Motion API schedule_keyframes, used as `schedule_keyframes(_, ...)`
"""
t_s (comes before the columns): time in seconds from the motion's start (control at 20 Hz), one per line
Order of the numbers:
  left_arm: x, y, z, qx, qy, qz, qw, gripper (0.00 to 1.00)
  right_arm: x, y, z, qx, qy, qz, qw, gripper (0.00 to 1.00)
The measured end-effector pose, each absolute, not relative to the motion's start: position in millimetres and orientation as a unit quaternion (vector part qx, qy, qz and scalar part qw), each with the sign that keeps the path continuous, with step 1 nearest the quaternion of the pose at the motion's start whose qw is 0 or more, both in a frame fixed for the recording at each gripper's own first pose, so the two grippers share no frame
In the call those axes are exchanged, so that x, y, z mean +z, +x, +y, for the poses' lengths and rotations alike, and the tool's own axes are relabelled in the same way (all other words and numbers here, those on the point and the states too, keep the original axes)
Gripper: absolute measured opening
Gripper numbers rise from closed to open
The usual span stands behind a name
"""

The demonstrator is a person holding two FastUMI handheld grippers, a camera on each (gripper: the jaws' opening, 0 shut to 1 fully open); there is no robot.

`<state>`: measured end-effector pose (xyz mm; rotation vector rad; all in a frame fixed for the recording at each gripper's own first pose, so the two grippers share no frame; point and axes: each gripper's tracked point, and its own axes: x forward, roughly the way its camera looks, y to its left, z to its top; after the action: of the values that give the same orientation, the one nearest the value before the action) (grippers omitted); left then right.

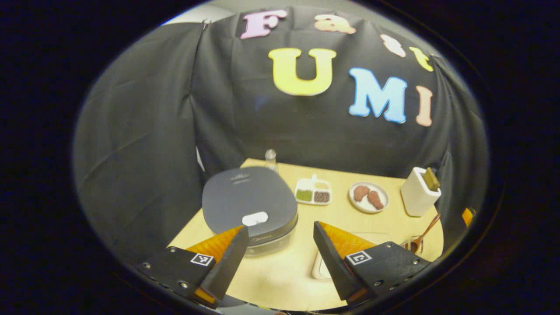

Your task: Close the left gripper, press the button to open the rice cooker; take a wooden spoon from the chopstick holder with the right hand, scoop a spoonful of rice and pour it into the rice cooker, then put the wooden spoon back into the chopstick holder.

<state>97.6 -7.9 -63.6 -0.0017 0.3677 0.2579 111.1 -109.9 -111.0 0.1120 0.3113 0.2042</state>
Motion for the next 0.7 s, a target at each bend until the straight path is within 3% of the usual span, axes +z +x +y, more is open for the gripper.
schedule_keyframes(0.25, 48.0, 75.5, -49.2, 0.078, 0.004, 0.034, 0.996, 0.94, -29.5, 106.2, -94.4, 0.080, 0.058, 0.065, 0.993, 0.98)
schedule_keyframes(0.45, 99.1, 61.2, -51.1, 0.049, 0.045, -0.016, 0.998, 0.93, 31.1, 87.6, -90.6, 0.066, 0.039, 0.005, 0.997, 0.98)
schedule_keyframes(0.7, 82.1, 20.3, -44.1, 0.051, -0.008, -0.050, 0.997, 0.93, 44.1, 58.9, -73.4, 0.059, 0.011, -0.027, 0.998, 0.98)
